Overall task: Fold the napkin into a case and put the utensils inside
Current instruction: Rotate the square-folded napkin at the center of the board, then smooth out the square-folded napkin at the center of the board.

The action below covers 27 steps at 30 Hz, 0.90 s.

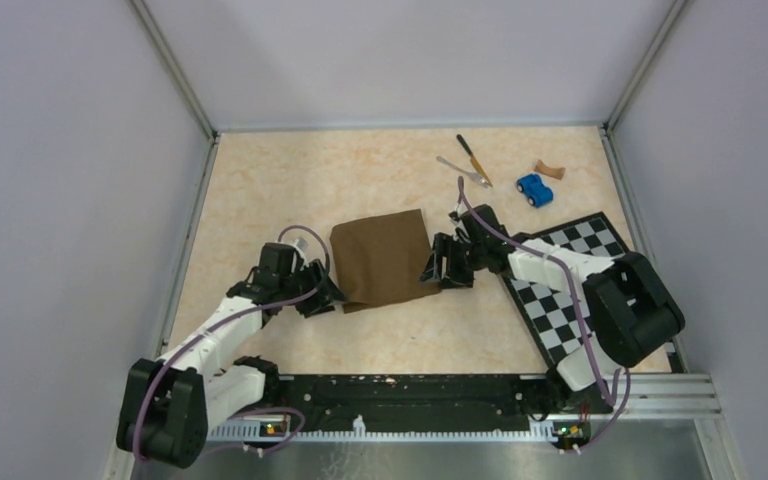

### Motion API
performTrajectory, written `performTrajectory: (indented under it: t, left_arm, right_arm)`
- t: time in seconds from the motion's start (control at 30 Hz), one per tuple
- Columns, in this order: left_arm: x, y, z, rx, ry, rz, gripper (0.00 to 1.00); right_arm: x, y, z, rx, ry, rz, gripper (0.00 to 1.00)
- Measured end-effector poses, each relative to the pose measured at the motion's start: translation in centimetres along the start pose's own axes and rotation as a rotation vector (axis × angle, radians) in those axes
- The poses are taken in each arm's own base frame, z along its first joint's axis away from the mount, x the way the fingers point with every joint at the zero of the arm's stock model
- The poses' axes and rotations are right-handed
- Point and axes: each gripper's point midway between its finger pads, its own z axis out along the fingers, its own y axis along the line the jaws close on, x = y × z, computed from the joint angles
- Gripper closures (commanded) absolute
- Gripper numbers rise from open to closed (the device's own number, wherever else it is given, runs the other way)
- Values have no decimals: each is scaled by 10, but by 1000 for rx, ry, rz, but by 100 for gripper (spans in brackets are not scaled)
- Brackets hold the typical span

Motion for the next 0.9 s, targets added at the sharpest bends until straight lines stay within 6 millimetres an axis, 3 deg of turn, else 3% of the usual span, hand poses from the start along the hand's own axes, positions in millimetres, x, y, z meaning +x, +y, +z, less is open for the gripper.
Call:
performTrajectory:
  t: [0.1,0.23,0.37,0.53,0.67,0.9]
  left_arm:
    - [-2,-2,2,5,-4,-12,43]
    - [-3,-1,5,11,-9,-20,46]
    - [4,7,13,0,12,-41,62]
    - [6,10,17,-1,19,-52,77]
    - [4,10,17,4,8,-46,84]
    - [7,12,17,12,-1,-41,95]
  right_arm:
    - [0,-2,1,-7,-18,41,40]
    - [14,-16,2,-12,-32,158,41]
    - [25,-25,6,-9,-33,259,46]
    - [11,-11,7,-67,-79,300,52]
    - [13,-12,11,-88,-88,348,53]
    - [22,-19,13,-84,-80,445,64]
